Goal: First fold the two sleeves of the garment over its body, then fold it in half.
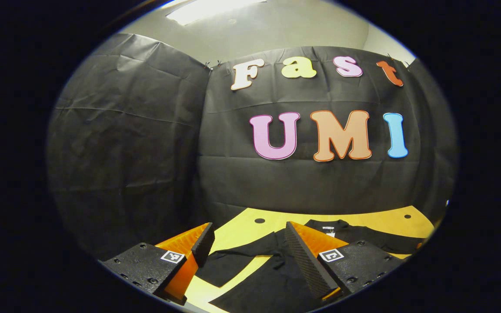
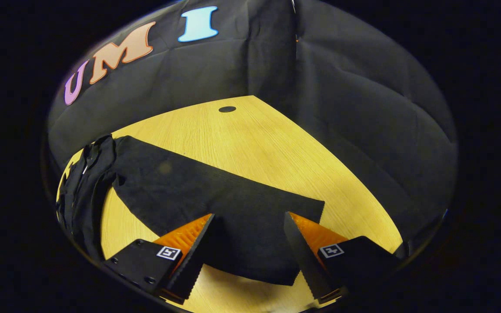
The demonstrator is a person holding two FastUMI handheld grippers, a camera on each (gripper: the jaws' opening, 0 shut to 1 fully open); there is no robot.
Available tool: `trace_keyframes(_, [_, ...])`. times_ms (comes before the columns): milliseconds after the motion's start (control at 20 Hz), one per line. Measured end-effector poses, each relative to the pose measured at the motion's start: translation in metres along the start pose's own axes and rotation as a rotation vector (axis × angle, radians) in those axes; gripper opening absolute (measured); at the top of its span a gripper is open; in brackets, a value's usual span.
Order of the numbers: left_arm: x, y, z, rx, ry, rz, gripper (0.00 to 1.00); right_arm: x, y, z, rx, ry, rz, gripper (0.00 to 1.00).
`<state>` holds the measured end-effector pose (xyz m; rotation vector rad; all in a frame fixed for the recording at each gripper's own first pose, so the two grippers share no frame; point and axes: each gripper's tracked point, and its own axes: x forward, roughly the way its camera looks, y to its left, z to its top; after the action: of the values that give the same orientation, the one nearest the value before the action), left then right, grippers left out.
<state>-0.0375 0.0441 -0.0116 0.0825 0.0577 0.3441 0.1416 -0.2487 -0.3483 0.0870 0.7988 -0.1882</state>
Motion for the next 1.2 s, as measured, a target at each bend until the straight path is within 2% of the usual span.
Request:
trace_keyframes(100, [0.0, 0.0, -0.004, -0.007, 0.011, 0.0, 0.98, -0.001, 0.003, 0.001, 0.004, -0.006, 0.005, 0.99])
trace_keyframes(200, [0.001, 0.0, -0.006, -0.017, 0.019, -0.002, 0.98, 0.001, 0.011, 0.002, -0.021, -0.012, 0.021, 0.92])
trace_keyframes(250, [0.001, -0.001, -0.007, -0.022, 0.02, -0.003, 0.98, 0.003, 0.016, 0.0, -0.037, -0.016, 0.029, 0.8])
trace_keyframes(300, [0.001, -0.001, -0.006, -0.025, 0.021, -0.005, 0.98, 0.003, 0.021, 0.001, -0.046, -0.018, 0.035, 0.74])
trace_keyframes(350, [0.002, -0.002, -0.008, -0.027, 0.022, -0.008, 0.98, 0.002, 0.024, 0.0, -0.05, -0.02, 0.034, 0.58])
trace_keyframes(400, [0.002, -0.002, -0.008, -0.028, 0.023, -0.01, 0.98, 0.002, 0.028, -0.001, -0.05, -0.015, 0.048, 0.51])
trace_keyframes(500, [0.002, -0.002, -0.008, -0.026, 0.021, -0.014, 0.98, 0.0, 0.031, -0.001, -0.035, -0.009, 0.046, 0.29])
trace_keyframes(550, [0.001, -0.001, -0.008, -0.025, 0.018, -0.014, 0.98, -0.001, 0.037, -0.003, -0.029, 0.002, 0.067, 0.27])
trace_keyframes(650, [0.001, 0.001, -0.007, -0.026, 0.015, -0.013, 0.98, 0.0, 0.036, -0.002, -0.027, 0.004, 0.057, 0.09])
trace_keyframes(1050, [-0.001, 0.013, -0.007, -0.032, 0.017, -0.007, 0.98, -0.005, 0.037, -0.002, -0.043, 0.046, -0.003, 0.09])
trace_keyframes(1200, [-0.001, 0.019, -0.008, -0.022, 0.024, -0.01, 0.98, -0.014, 0.044, 0.01, -0.03, 0.021, -0.007, 0.07])
